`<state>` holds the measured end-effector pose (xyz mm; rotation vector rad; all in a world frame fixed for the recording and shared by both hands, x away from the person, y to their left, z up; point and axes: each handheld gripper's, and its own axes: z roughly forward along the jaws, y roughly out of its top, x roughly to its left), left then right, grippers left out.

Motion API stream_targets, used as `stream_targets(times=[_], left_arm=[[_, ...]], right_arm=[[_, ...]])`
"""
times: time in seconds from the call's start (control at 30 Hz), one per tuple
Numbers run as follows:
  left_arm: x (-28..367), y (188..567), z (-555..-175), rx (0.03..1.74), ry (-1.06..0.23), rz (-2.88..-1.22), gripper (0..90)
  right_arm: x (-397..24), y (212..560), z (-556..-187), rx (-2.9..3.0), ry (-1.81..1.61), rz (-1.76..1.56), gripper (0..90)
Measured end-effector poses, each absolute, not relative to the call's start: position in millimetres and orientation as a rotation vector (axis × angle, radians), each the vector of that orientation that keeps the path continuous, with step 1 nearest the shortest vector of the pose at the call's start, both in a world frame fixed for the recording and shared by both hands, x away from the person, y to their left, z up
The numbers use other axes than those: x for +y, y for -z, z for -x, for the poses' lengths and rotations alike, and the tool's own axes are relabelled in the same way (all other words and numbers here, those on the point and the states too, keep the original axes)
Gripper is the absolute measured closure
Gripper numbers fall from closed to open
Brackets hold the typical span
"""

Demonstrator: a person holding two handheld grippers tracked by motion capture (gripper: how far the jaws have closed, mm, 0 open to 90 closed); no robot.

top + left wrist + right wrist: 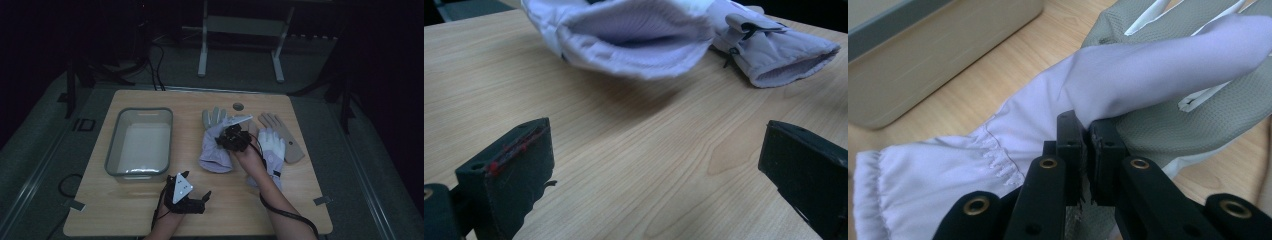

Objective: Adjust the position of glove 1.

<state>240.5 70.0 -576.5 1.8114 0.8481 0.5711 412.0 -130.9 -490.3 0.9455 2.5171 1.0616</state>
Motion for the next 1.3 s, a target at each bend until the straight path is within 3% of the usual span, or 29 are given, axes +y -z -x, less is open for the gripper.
stream_targets(times=[0.33, 0.93, 1.03, 1.17, 1.3], left_arm=[[68.3, 576.6, -237.4, 0.788, -0.548, -1.806, 1.6], [68.7, 576.7, -238.3, 0.804, -0.544, -1.804, 1.7], [68.3, 576.6, -238.3, 0.804, -0.546, -1.807, 1.7], [68.5, 576.6, -238.4, 0.803, -0.546, -1.808, 1.7], [68.8, 576.7, -238.6, 0.806, -0.542, -1.803, 1.7]], right_arm=[[-129.5, 510.7, -391.3, 2.579, -1.032, -0.891, 85.2], [-133.1, 536.2, -402.2, 2.635, -0.969, -0.924, 82.4], [-134.6, 537.1, -402.4, 2.636, -0.976, -0.938, 76.3], [-136.7, 535.0, -401.3, 2.644, -1.010, -0.946, 55.3], [-142.9, 530.3, -400.1, 2.646, -1.022, -0.940, 48.5]])
